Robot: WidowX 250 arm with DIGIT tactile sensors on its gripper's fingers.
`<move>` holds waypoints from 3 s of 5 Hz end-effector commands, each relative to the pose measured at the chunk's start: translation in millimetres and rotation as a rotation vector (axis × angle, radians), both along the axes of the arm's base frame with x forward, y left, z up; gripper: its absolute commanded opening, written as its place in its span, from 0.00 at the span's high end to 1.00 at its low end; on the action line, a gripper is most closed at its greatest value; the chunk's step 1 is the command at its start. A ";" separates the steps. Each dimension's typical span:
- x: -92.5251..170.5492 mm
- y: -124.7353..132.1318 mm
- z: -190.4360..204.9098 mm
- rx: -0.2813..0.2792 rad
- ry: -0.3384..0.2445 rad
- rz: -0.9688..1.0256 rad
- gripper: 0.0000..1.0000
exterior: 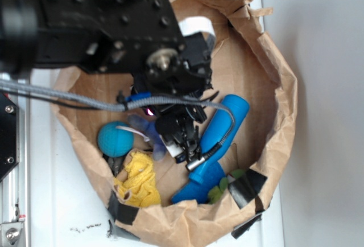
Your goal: Grab the gray animal.
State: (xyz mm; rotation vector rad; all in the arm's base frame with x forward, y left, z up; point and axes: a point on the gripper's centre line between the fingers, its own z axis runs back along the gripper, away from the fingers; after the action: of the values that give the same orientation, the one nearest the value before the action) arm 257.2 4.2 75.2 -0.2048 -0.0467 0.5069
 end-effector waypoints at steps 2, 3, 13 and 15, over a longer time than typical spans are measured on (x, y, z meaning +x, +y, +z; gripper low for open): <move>-5.3 -1.6 -28.6 0.059 0.017 -0.016 0.00; -4.7 -1.8 -34.2 0.082 0.017 -0.012 0.00; 21.3 30.6 114.6 0.087 -0.061 0.080 1.00; 8.4 26.9 125.5 0.096 -0.037 -0.009 1.00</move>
State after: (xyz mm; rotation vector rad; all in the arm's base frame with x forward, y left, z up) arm 266.7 28.0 187.5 -0.1197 -0.0585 0.4927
